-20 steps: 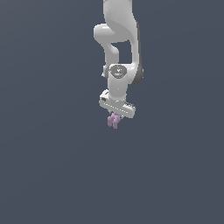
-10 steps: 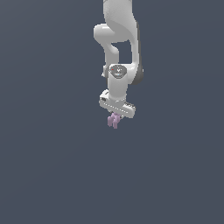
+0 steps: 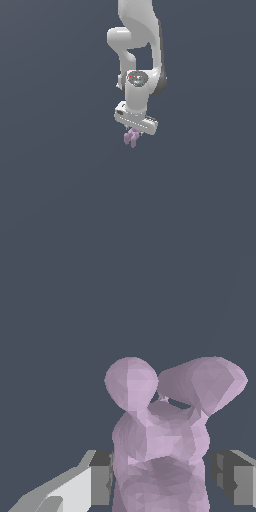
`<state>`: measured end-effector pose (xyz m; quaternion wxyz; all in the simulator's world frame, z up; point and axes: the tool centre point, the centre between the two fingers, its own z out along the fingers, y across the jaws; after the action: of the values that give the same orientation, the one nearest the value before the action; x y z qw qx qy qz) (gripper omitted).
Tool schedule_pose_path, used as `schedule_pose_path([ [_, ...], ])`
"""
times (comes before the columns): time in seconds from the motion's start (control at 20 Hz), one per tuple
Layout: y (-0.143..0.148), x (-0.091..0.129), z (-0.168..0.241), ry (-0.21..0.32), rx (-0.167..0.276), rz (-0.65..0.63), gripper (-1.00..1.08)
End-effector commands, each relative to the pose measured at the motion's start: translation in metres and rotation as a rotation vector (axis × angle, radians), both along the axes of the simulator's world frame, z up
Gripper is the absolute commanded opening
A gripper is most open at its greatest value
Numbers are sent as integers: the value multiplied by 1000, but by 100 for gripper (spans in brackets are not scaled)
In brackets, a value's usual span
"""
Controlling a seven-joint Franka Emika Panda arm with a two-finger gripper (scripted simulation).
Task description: Pick up the object and move it to a goal position.
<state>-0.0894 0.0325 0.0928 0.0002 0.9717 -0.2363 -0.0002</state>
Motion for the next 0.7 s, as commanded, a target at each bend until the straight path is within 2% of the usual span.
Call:
schedule_pose_path([
  [0.0, 4, 7, 11, -1, 0, 0, -100],
  [0.65, 39, 65, 101, -1, -1, 0, -100],
])
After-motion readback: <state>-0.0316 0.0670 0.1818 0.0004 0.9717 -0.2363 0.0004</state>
